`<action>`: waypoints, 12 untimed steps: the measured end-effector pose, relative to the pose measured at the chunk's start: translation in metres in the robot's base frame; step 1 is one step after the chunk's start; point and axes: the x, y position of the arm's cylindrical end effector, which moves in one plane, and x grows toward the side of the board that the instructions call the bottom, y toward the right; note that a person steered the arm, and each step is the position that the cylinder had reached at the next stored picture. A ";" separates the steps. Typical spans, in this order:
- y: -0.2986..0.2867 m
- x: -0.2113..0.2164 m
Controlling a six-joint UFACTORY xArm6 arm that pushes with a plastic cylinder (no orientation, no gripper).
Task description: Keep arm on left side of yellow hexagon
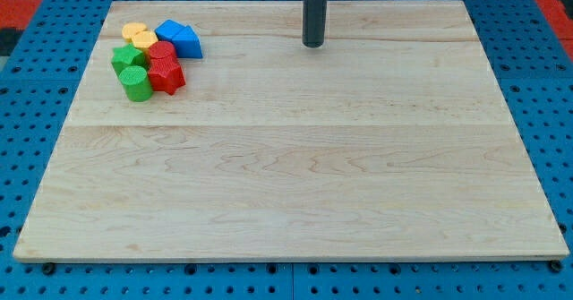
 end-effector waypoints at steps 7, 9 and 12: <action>-0.160 -0.093; -0.297 -0.051; -0.286 0.000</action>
